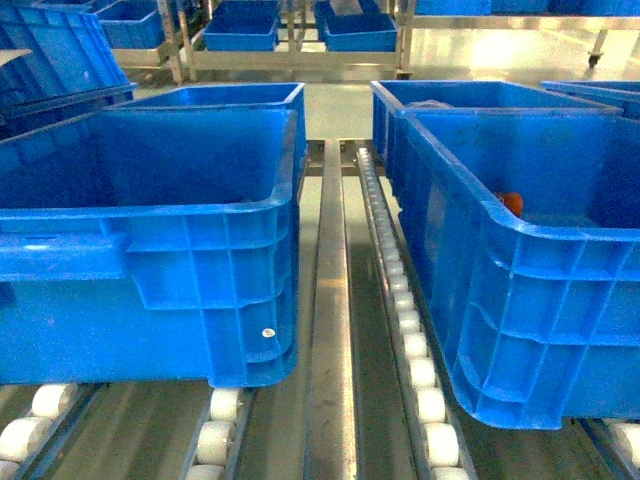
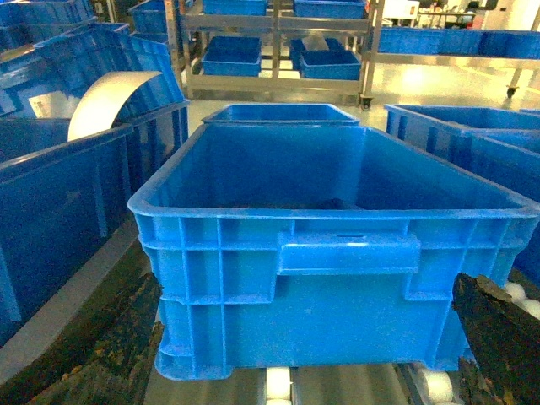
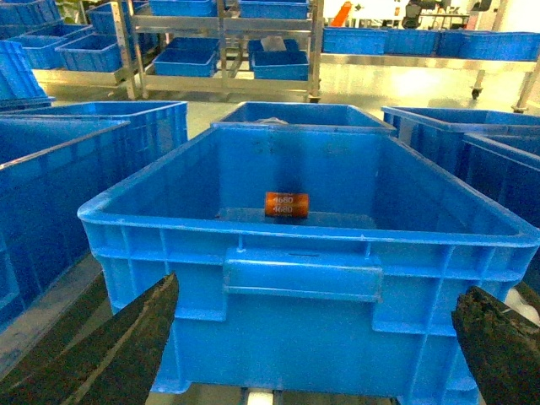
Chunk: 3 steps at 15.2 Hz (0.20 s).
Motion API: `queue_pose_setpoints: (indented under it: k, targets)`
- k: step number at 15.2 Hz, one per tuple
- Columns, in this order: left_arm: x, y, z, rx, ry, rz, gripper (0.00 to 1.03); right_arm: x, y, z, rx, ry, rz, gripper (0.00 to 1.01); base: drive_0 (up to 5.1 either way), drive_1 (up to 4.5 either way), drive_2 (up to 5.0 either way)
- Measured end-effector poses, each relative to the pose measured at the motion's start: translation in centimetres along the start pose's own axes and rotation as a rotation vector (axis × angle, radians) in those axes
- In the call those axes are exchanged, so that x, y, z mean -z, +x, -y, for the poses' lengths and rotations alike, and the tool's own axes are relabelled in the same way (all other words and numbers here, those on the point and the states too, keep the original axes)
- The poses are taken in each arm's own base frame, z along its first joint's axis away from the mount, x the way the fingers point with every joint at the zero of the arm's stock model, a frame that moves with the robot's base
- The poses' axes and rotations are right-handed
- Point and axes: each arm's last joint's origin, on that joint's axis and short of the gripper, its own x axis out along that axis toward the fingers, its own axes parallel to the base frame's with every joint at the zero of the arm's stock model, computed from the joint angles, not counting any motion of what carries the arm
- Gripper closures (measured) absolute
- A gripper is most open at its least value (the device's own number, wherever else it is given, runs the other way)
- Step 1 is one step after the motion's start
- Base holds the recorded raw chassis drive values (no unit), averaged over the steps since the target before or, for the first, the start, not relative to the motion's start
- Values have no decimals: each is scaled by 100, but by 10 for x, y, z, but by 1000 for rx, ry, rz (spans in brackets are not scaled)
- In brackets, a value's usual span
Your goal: Sort blue parts and orange caps into right shelf containers
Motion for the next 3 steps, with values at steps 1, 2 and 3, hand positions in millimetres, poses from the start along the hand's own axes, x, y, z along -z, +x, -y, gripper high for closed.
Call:
queue_pose_setpoints:
  k: [1,2,3]
  targets:
    - [0,0,0,0,0,0,5,0,0,0,0,0,0,3,0,0,0]
    - [0,0,0,0,0,0,5,0,0,0,0,0,0,3,0,0,0]
    - [0,0,0,0,0,0,5,0,0,0,0,0,0,3,0,0,0]
